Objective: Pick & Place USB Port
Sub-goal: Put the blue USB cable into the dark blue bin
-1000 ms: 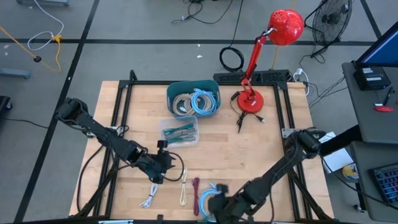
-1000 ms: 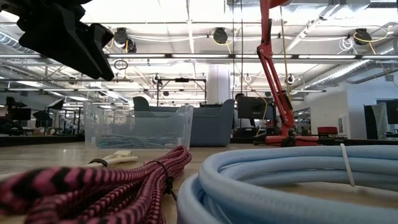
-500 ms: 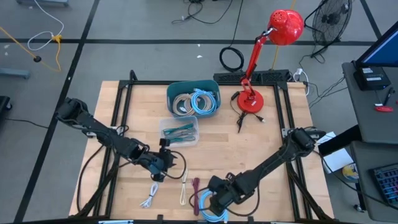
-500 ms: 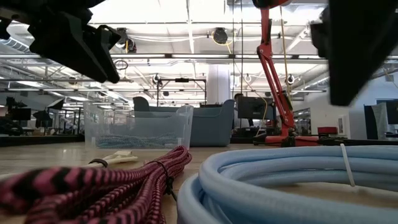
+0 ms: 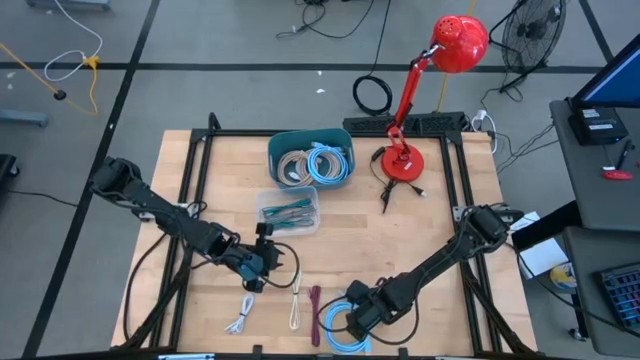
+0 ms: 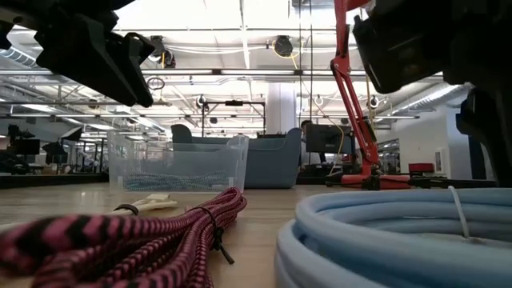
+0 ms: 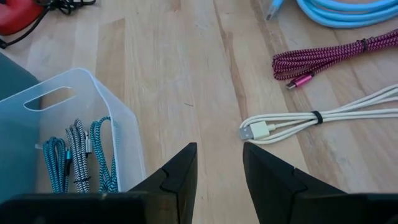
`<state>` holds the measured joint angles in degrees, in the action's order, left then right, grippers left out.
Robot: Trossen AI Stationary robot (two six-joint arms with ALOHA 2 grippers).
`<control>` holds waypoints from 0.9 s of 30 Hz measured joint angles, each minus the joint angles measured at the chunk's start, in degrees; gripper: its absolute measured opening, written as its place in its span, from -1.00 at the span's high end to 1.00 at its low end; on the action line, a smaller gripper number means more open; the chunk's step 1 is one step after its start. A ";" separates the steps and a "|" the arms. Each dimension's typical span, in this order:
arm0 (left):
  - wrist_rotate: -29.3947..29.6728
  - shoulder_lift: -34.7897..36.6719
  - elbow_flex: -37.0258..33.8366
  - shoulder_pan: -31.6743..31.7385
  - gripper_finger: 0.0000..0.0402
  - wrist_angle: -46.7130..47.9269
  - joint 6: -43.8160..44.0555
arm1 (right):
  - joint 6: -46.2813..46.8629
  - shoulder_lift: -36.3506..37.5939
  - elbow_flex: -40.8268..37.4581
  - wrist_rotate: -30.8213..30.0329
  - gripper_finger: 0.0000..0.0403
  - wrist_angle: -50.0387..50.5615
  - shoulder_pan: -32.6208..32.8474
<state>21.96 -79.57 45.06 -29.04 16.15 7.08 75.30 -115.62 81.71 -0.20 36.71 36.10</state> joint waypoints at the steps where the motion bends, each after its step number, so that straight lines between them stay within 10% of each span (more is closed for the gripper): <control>1: 0.00 0.00 0.00 0.00 0.34 0.04 0.16 | 0.13 0.08 -0.68 -0.04 0.07 -0.54 0.00; 13: -0.06 0.00 0.00 -0.02 0.34 0.31 2.35 | -9.85 1.05 -2.63 -1.82 0.85 0.09 -2.58; 27: -1.36 0.00 0.00 -1.30 0.34 0.61 9.33 | -34.52 16.16 -2.81 -21.32 0.85 5.97 -19.07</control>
<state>20.60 -79.57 45.06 -30.34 16.75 16.41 40.78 -99.46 78.89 -21.53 42.67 17.03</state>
